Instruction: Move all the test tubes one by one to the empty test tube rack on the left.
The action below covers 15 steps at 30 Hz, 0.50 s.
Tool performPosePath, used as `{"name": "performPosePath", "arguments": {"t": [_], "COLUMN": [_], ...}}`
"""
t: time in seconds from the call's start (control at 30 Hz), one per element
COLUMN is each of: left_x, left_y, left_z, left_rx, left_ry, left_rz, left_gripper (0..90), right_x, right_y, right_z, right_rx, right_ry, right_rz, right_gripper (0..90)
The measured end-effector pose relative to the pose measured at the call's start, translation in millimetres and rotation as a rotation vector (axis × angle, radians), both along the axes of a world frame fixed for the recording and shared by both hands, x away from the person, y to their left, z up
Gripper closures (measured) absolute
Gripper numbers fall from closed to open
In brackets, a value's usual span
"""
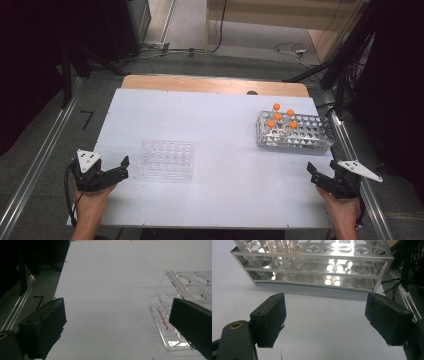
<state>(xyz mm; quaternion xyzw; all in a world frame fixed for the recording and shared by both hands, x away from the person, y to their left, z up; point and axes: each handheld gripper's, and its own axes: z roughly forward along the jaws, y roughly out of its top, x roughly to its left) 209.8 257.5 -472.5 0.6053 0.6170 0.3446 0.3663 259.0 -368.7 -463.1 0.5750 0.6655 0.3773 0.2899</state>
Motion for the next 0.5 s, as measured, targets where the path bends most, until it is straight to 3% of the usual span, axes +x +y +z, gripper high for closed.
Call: {"name": "performPosePath", "arguments": {"t": [0.5], "left_x": [2.6], "left_y": [-0.7], "left_z": [0.3], "left_rx": [-0.004], "left_ry": [-0.007], "left_rz": [0.005], "left_gripper": [1.8], "right_x": [10.6], "right_y": [14.8], "right_z": [8.5], "right_rx": [0.011], "right_ry": [-0.013], "right_rz": [0.026], "right_gripper": [12.1]}}
